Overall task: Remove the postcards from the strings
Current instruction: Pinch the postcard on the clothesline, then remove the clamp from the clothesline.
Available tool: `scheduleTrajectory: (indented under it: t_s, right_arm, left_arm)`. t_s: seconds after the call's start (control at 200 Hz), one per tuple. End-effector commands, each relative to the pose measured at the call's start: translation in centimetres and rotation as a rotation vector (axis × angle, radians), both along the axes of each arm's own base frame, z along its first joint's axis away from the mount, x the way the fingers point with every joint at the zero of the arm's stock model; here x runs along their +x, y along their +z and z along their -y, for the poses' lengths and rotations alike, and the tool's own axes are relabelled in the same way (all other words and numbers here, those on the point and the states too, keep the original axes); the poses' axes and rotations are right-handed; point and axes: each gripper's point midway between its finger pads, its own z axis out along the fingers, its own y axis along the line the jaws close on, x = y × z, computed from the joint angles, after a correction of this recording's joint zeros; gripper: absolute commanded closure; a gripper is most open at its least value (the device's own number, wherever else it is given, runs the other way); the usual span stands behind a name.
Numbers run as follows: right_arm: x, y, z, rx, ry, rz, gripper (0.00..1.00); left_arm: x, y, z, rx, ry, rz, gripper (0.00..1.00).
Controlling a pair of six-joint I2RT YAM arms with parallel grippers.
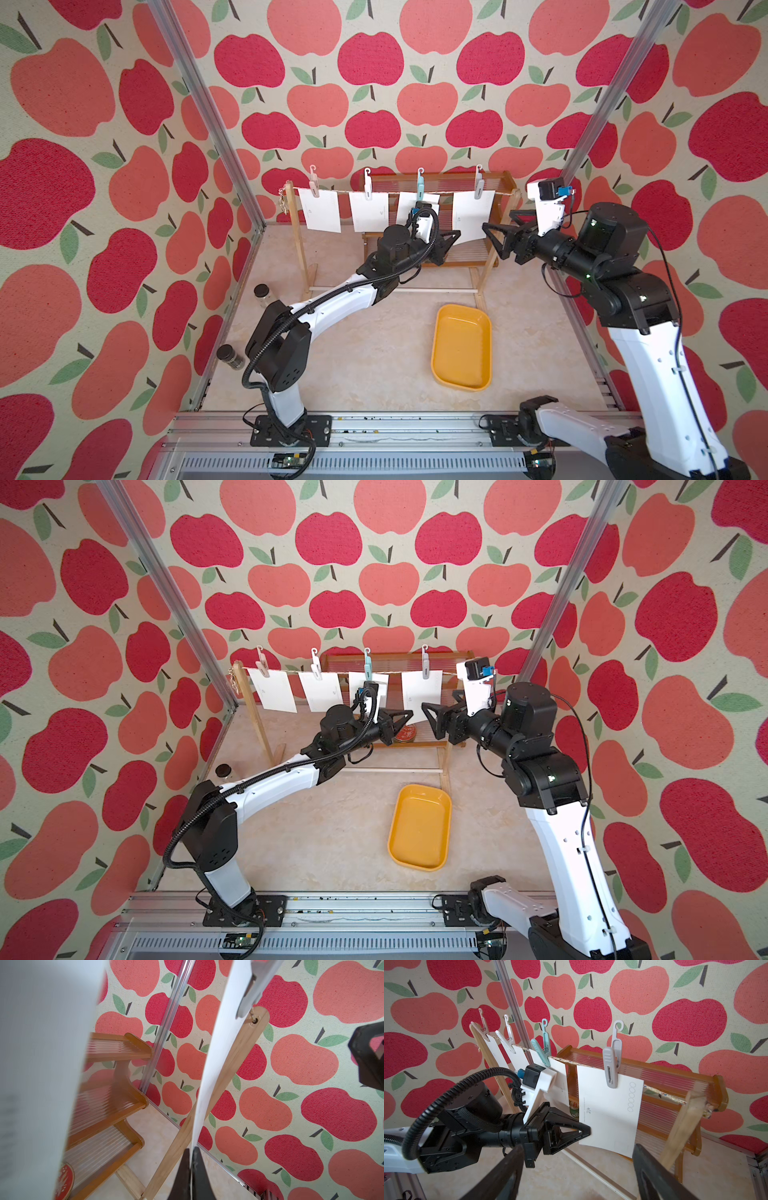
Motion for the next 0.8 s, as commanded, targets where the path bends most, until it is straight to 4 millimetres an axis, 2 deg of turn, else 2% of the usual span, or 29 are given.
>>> scheduleTrajectory:
  t_s: [0.0,0.13,0.375,0.605,0.79]
  right_arm:
    - [-0.4,0.3,-0.4,0.007,0.025,-0.010,0.16]
    - [0.0,0.6,-0.5,0.011,0.039,-0.034,0.17]
    - [0.6,2.8,-1.1,0.025,0.094,-0.074,0.19]
    - [3.0,4.0,-1.5,0.091,0.138,-0.130,0.21]
    - [5.5,4.0,-2.0,0.117,0.157,-0.163,0.24]
  left_arm:
    - [-1.0,0.9,-0.5,-0.015,-0.034,-0.014,1.00]
    - [-0.9,0.7,-0.8,-0.019,-0.071,-0.059,1.00]
    - [-0.1,0.9,-1.6,-0.040,-0.113,-0.128,1.00]
    - [-0.2,2.0,-1.9,-0.044,-0.131,-0.112,1.00]
    - [0.2,3.0,-2.3,-0.058,-0.143,-0.108,1.00]
